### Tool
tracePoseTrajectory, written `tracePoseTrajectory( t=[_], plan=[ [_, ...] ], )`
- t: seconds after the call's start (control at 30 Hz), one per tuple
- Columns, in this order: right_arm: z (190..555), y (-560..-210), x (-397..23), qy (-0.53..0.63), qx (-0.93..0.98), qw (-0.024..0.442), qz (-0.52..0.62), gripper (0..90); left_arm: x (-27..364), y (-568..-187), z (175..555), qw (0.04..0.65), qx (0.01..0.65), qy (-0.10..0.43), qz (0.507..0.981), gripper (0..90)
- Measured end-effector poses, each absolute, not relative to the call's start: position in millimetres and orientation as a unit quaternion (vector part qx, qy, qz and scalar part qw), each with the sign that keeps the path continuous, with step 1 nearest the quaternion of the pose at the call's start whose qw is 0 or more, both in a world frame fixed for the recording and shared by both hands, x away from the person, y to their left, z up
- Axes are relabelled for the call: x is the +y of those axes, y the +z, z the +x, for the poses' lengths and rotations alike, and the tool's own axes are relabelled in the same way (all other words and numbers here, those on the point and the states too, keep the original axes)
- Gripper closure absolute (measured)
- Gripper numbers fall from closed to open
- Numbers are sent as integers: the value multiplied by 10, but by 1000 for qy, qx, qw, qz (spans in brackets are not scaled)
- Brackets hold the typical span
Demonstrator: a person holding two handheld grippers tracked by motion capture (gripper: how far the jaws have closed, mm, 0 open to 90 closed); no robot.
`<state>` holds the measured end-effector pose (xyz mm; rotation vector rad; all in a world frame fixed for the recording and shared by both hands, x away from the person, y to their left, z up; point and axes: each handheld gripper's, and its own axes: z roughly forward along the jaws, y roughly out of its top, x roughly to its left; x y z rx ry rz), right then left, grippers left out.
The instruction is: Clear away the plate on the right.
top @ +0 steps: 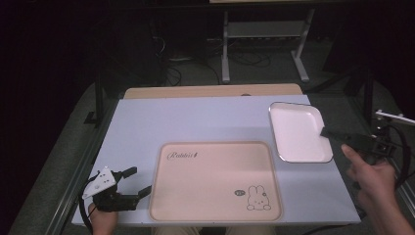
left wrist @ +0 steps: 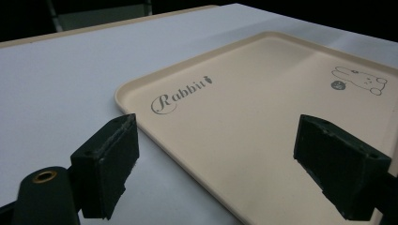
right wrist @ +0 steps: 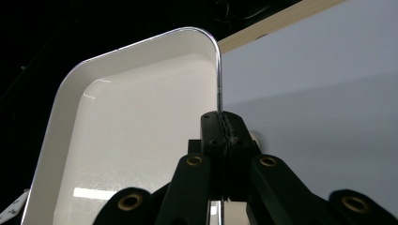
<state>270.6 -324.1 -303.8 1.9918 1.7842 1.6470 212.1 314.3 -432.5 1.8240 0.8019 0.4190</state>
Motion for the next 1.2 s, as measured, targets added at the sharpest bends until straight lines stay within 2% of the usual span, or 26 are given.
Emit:
tracePoseTrajectory(
  t=[0.37, 1.2],
  plan=[
    [2786, -3209, -2736, 522, 580, -29, 625, 884, 3155, -4324, 2118, 528, 336, 177, 760, 140],
    [2840, -3595, -2130, 522, 571, -60, 631, 883, 3159, -4329, 2113, 521, 340, 182, 762, 140]
  ],
)
